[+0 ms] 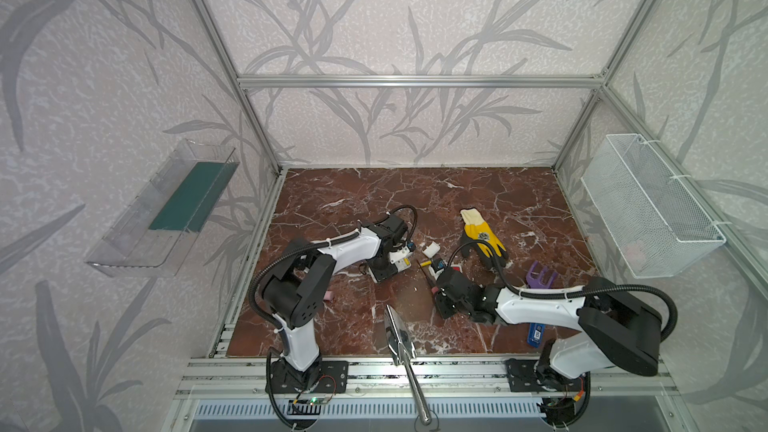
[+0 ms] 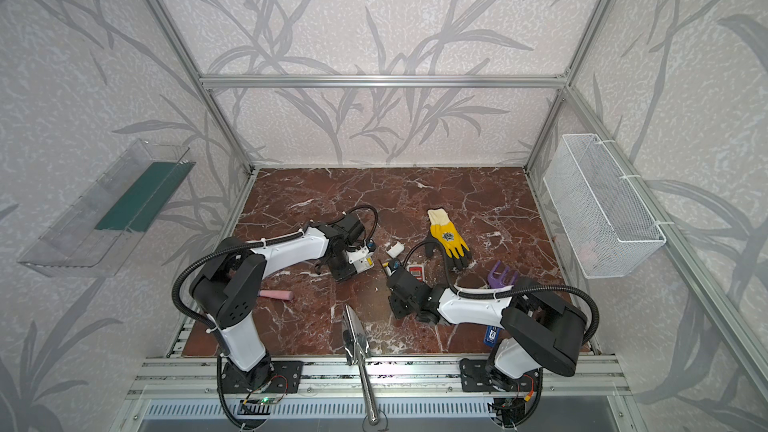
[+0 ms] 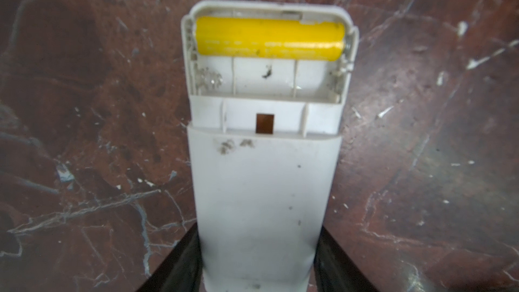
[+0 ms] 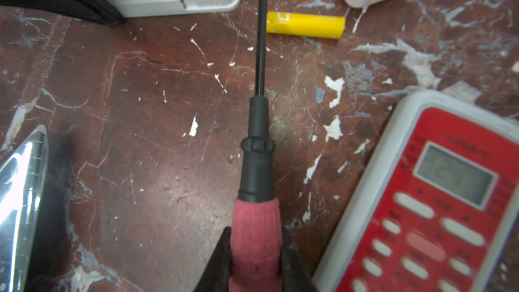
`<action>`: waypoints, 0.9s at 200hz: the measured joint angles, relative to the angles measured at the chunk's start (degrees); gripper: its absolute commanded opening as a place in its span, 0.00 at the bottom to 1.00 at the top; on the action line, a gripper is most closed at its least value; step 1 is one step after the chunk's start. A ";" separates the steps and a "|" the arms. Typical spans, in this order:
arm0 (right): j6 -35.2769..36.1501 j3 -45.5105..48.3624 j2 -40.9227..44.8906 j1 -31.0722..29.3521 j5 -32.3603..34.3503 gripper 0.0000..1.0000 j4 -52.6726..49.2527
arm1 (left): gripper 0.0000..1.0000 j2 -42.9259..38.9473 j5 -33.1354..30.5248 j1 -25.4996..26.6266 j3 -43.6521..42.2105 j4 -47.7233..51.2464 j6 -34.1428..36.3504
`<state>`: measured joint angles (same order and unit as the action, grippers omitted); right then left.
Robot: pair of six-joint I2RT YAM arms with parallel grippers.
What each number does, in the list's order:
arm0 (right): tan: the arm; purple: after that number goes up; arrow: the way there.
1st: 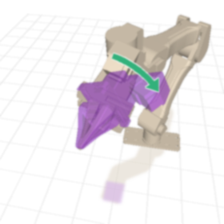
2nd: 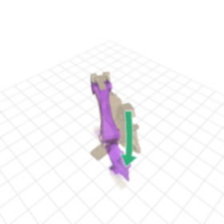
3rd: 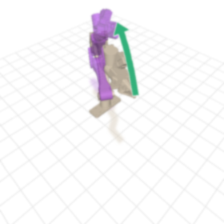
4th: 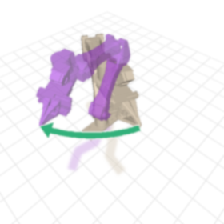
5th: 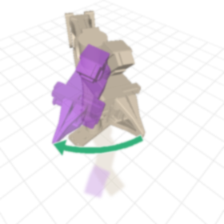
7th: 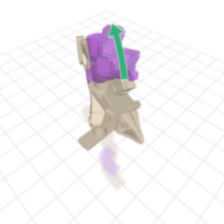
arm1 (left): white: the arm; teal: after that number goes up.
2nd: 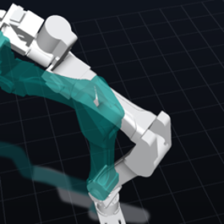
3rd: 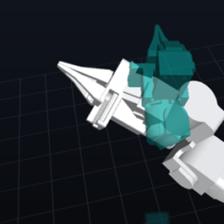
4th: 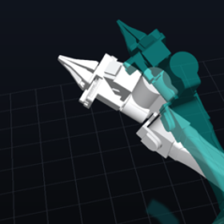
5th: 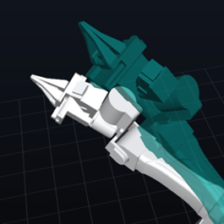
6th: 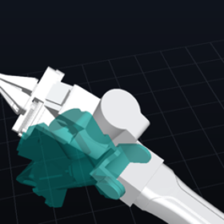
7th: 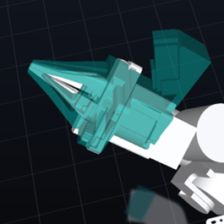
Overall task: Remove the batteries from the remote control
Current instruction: 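Insert the screwdriver tip under the remaining yellow battery with the right gripper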
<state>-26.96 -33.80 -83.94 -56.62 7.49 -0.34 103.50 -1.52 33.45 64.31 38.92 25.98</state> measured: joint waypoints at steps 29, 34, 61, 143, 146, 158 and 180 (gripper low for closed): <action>0.52 0.00 3.26 0.00 -0.02 0.00 -2.29 | 0.65 0.00 -0.02 -0.11 0.02 -0.02 -0.09; 0.66 0.00 3.69 0.00 -0.02 0.00 -2.56 | 0.65 0.00 -0.02 -0.15 0.04 0.00 -0.09; 1.57 -0.13 4.94 0.00 -0.55 0.00 -3.76 | 0.63 0.09 0.00 -0.15 0.20 0.79 -0.48; -0.04 -7.15 2.73 1.01 -8.57 0.00 -9.44 | 0.53 0.22 1.51 -0.13 0.26 2.60 -6.64; -0.26 -7.34 2.69 1.22 -8.96 0.00 -9.53 | 0.52 0.20 1.57 -0.13 0.20 2.51 -6.73; -1.07 -8.00 2.47 2.08 -10.43 0.00 -9.84 | 0.49 -0.04 1.70 -0.02 -0.11 2.19 -7.10; -2.54 -9.25 1.53 3.65 -13.03 0.00 -10.91 | 0.44 -0.35 1.79 0.04 -0.57 1.64 -7.52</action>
<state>-29.50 -43.05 -82.41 -52.97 -5.54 -11.25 103.15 0.27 33.50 63.75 40.56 18.46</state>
